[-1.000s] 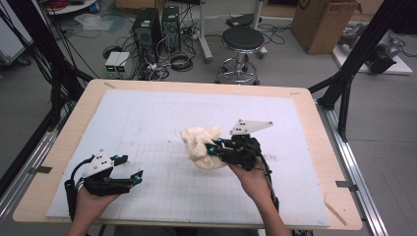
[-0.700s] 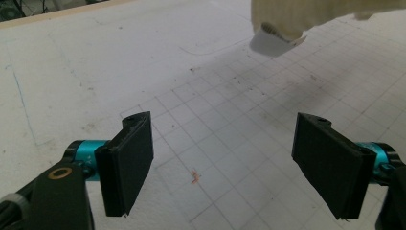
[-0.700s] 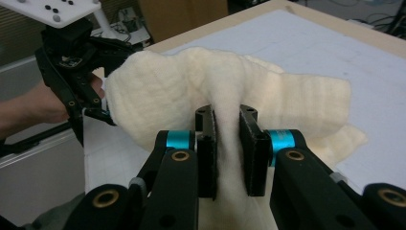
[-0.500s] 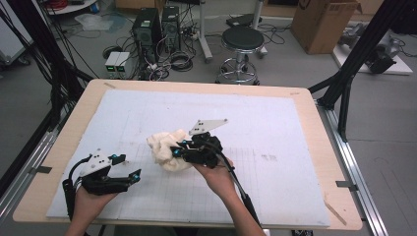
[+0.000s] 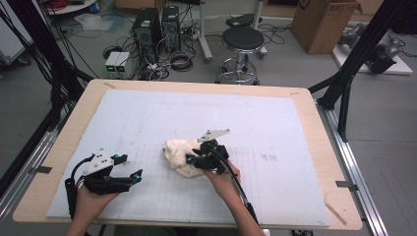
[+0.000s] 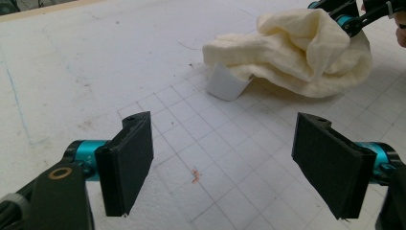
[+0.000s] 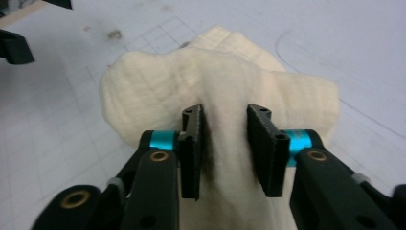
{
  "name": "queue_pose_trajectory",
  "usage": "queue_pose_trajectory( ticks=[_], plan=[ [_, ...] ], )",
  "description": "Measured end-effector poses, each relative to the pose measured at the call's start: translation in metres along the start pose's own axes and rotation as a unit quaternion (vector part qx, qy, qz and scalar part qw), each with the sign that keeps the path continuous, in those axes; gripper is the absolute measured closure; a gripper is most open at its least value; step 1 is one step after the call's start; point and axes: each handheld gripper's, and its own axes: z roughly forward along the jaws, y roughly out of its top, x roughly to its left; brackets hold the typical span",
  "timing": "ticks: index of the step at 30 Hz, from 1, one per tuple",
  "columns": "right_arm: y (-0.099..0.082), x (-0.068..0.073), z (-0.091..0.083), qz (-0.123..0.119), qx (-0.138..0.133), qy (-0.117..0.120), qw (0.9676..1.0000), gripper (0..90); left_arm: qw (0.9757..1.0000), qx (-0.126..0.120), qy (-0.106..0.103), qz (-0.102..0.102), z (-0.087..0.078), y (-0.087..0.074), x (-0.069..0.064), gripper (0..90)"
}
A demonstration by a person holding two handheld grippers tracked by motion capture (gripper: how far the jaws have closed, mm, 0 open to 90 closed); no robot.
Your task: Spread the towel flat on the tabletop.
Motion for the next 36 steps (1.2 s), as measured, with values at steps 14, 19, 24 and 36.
queue_pose_trajectory(
  ticks=[14, 19, 24, 36],
  plan=[
    [-0.025, -0.009, -0.047, -0.027, -0.021, -0.006, 0.9994, 53.5, 0.9997, 0.008, -0.018, 0.015, 0.025, 0.017, -0.01, 31.8],
    [-0.039, -0.018, -0.056, -0.036, -0.02, -0.007, 0.9991, 56.2, 0.9976, 0.041, -0.048, 0.027, 0.05, 0.023, -0.01, 43.6],
    [-0.044, -0.027, -0.05, -0.019, -0.011, -0.004, 0.9998, 57.6, 0.9955, 0.061, -0.064, 0.034, 0.075, 0.031, -0.01, 50.0],
    [-0.048, -0.033, -0.021, -0.028, 0.045, -0.022, 0.9984, 66.4, 0.9899, 0.113, -0.076, 0.039, 0.112, 0.036, -0.011, 71.9]
  ],
)
